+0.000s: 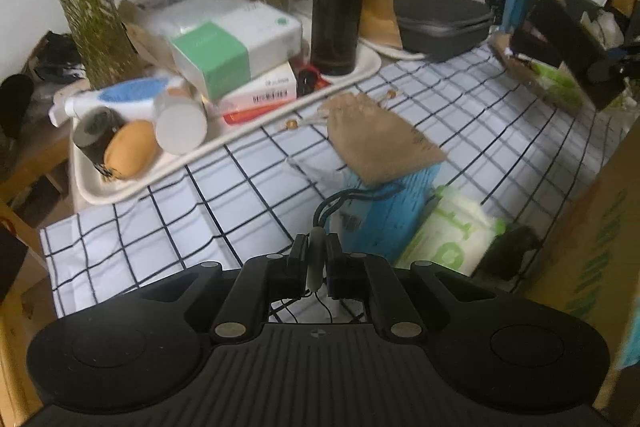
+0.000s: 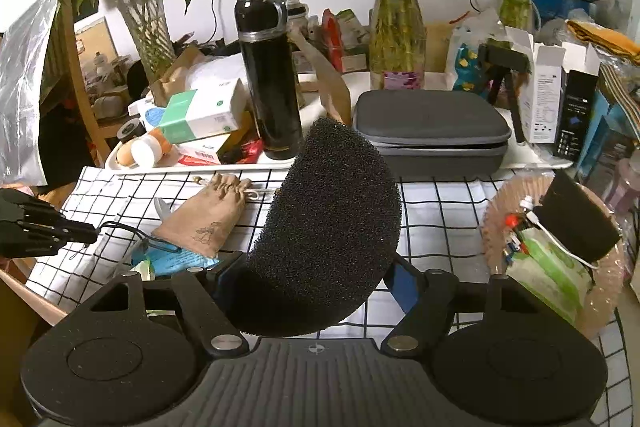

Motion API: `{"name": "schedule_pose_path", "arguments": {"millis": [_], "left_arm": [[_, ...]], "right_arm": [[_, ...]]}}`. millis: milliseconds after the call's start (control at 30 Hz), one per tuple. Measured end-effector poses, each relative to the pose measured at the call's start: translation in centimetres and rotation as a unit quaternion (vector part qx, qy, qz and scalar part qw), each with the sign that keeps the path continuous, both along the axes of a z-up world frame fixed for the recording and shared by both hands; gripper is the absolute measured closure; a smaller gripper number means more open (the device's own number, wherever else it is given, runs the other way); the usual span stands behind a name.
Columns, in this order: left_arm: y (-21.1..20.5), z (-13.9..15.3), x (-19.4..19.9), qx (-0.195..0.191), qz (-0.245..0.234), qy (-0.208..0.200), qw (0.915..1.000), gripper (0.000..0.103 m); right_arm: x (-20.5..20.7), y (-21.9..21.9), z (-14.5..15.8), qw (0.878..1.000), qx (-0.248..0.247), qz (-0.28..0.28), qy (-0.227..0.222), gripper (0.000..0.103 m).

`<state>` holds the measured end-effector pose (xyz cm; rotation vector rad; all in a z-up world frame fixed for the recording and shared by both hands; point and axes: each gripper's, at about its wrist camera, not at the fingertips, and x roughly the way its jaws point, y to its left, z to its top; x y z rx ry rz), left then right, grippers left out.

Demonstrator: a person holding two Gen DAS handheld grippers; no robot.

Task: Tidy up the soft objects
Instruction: 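Grasp the corded earphones with the left gripper and lift them, then carry the foam half-disc and earphones over the cardboard box with both grippers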

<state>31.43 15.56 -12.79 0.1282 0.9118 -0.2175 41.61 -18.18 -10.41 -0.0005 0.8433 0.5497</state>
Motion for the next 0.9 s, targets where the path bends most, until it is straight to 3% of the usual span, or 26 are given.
{"name": "schedule_pose_path", "arguments": {"millis": [400, 733, 900], "left_arm": [[0.6, 3.8, -3.4, -0.001, 0.065, -0.031, 0.9974, 0.094], [-0.1, 4.9, -5.8, 0.002, 0.095, -0.046, 0.9944, 0.094], [-0.4, 6.2, -7.2, -0.011, 0.116, -0.074, 0.9905, 0.094]], "right_arm": [[-1.0, -0.5, 0.8, 1.000, 0.016, 0.005, -0.010, 0.026], [-2.3, -0.6, 1.3, 0.999, 0.012, 0.014, -0.026, 0.026], [-3.0, -1.0, 1.8, 0.999, 0.024, 0.018, -0.032, 0.026]]}}
